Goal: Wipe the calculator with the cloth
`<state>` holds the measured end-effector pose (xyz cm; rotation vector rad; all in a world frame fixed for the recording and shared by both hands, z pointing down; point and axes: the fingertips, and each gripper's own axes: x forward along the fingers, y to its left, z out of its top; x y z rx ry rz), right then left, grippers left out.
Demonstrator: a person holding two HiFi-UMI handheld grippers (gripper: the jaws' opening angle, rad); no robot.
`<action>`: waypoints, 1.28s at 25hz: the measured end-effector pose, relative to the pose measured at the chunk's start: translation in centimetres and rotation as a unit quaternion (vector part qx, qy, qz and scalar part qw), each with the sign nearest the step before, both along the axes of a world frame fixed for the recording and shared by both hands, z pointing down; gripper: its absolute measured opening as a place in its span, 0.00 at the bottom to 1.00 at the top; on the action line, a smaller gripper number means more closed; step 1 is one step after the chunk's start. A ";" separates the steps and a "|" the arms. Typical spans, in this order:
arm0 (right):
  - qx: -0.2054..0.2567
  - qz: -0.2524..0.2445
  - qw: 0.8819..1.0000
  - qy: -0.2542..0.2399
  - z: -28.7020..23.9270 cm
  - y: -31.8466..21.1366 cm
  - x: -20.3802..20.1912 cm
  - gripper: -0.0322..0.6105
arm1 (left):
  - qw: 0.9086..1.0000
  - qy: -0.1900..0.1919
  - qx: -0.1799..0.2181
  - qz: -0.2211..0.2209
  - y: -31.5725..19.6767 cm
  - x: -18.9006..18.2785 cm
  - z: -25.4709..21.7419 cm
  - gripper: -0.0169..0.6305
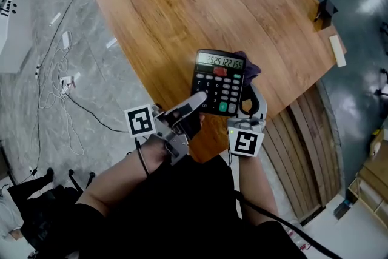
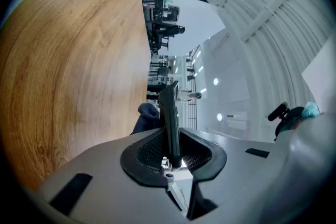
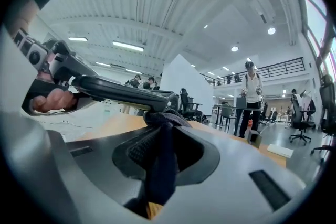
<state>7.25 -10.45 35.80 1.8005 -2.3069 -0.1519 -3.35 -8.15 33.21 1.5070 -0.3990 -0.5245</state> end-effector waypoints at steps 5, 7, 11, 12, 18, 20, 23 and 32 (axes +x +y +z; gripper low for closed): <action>0.011 -0.025 1.000 -0.008 0.1 -0.3 -2.2 0.16 | 1.000 0.008 -0.012 0.005 0.1 0.1 0.5 0.13; 0.015 -0.045 0.999 -0.018 0.1 0.0 -3.8 0.16 | 1.000 0.012 -0.014 0.006 0.0 0.1 0.5 0.13; 0.003 -0.089 0.996 -0.022 0.0 1.0 -6.8 0.16 | 1.000 0.014 -0.014 0.011 0.1 0.4 0.1 0.13; -0.003 -0.100 0.995 -0.018 0.1 1.3 -7.5 0.16 | 1.000 0.015 -0.016 0.011 0.1 0.5 0.1 0.13; -0.002 -0.133 0.991 -0.019 0.2 2.0 -9.9 0.16 | 0.999 0.019 -0.027 0.006 0.1 0.3 0.3 0.13; -0.019 -0.137 0.990 -0.010 0.7 2.5 -9.9 0.16 | 0.999 0.015 -0.028 0.003 0.1 0.2 0.5 0.13; -0.029 -0.141 0.990 0.003 0.8 3.4 -9.3 0.16 | 1.000 0.007 -0.024 -0.003 0.1 0.0 0.7 0.13; -0.036 -0.096 0.995 -0.004 0.7 7.3 -3.7 0.16 | 0.999 -0.020 -0.014 -0.021 0.0 -0.4 1.7 0.13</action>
